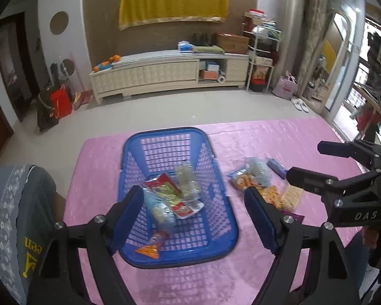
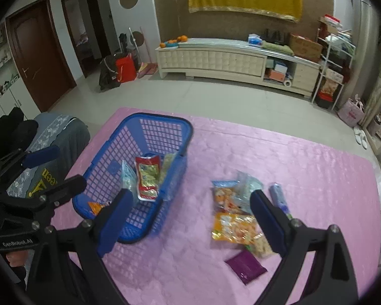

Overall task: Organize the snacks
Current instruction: 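Move both tools back from the basket toward the remaining snacks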

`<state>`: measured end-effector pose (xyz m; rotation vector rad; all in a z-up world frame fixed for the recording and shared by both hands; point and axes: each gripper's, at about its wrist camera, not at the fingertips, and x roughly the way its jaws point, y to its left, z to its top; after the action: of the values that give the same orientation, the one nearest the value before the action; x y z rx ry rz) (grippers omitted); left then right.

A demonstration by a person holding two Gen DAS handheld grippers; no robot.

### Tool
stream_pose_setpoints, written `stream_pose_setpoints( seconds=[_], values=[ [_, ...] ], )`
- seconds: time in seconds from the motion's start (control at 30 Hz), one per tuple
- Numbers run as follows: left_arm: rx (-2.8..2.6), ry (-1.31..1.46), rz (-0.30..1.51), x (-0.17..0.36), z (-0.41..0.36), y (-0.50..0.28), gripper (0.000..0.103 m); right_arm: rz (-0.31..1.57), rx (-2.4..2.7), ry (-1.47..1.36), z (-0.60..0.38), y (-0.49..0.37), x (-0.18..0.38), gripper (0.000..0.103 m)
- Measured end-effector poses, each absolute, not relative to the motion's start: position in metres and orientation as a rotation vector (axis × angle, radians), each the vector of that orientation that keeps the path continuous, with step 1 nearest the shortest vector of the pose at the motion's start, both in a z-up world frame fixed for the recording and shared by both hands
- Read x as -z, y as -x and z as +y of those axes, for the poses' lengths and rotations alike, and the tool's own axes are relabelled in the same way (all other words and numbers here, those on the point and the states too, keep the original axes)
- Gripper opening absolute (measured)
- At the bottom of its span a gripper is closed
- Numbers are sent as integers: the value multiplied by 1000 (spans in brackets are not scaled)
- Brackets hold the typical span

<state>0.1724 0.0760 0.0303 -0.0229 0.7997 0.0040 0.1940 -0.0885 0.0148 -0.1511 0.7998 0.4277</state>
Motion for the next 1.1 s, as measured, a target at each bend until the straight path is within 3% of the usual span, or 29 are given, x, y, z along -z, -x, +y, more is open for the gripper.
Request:
stream_pose_setpoints(
  seconds=[0.4, 0.83, 1.1],
  values=[
    [117, -26, 861, 4, -16, -176, 81, 843, -339, 54, -184, -178, 13, 95],
    [269, 10, 983, 109, -86, -170, 81, 984, -228, -2, -264, -168, 120, 95],
    [322, -111, 1016, 134, -110, -193, 81, 944, -188, 10, -284, -157, 140, 95]
  ],
)
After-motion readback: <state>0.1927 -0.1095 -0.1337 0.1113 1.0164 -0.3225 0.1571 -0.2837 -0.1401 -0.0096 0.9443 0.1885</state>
